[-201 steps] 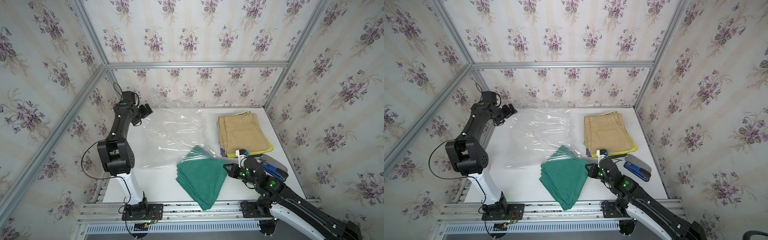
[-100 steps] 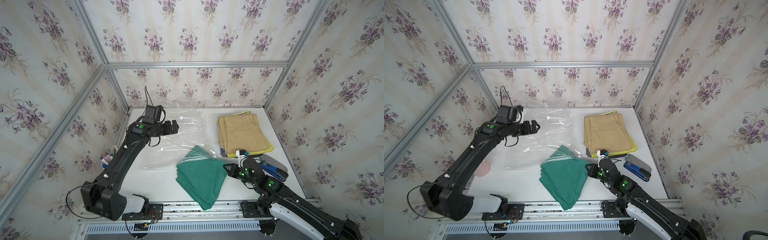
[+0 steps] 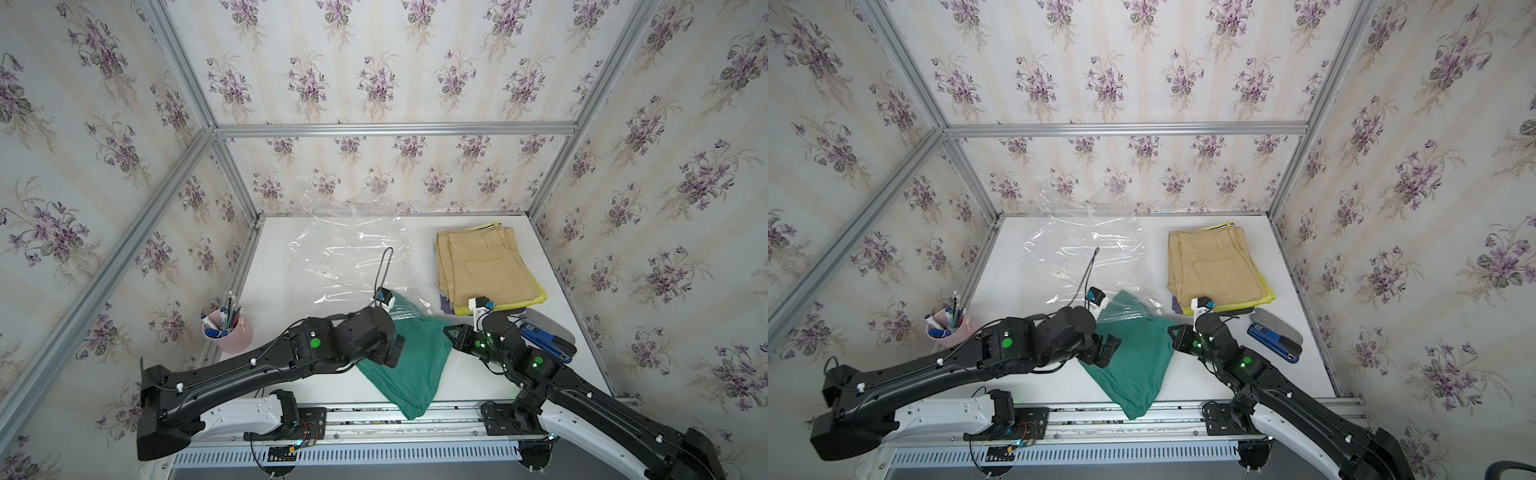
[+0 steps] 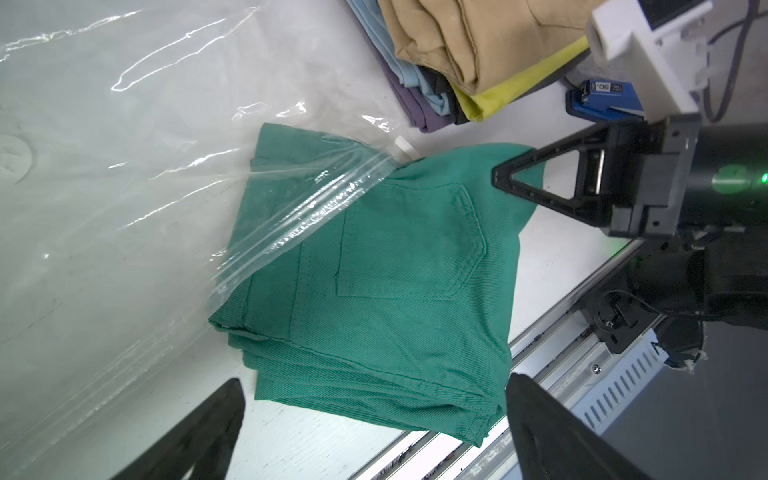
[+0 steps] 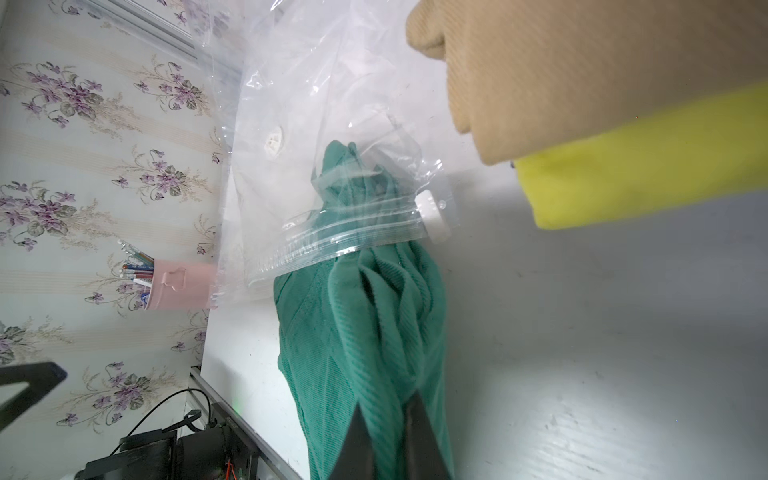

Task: Take the trousers out of the vacuum bag
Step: Adjust the vacuum bag at the center of the board.

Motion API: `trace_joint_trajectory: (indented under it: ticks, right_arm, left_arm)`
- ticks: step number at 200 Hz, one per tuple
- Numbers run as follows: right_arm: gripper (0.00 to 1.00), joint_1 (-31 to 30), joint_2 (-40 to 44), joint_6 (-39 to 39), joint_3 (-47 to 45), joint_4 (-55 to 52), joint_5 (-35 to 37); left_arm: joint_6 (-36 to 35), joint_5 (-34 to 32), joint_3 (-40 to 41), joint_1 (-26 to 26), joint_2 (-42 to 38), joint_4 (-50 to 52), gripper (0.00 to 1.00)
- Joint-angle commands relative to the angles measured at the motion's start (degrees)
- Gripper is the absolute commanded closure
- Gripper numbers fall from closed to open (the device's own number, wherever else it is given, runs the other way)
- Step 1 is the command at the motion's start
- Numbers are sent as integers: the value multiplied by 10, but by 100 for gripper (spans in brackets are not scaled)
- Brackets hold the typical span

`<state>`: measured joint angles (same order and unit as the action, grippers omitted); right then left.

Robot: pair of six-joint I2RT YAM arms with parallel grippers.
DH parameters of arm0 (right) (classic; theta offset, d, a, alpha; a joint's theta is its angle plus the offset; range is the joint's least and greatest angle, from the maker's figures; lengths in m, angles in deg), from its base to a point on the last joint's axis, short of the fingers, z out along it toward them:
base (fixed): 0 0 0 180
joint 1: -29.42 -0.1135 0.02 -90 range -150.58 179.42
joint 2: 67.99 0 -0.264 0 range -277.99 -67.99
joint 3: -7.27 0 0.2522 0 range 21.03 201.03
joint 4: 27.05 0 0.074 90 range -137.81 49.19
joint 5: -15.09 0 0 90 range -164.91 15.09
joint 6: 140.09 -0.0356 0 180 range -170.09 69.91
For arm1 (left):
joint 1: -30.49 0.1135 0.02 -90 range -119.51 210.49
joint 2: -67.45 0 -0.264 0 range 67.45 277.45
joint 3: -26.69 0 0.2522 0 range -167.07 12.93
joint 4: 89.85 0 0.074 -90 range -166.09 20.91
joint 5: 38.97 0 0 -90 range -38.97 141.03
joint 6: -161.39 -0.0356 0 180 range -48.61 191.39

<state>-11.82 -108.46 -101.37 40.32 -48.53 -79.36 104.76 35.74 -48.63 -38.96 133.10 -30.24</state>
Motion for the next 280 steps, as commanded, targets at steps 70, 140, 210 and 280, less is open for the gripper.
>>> trace_joint_trajectory:
  ticks: [70, 140, 210, 280]
  right_arm:
    - [100, 3, -29, -13, 98, -34, -6]
    - [100, 16, -22, -20, 104, -34, -11]
    - [100, 45, -28, -14, 113, -30, -39]
    - [100, 56, -31, -9, 115, -29, -53]
  left_arm:
    - [141, -154, -137, -169, 284, -8, 0]
    - [257, -146, -167, -181, 394, 5, 0]
    - [281, -119, -188, -183, 470, 29, 2]
    - [270, -110, -191, -183, 486, 27, 53]
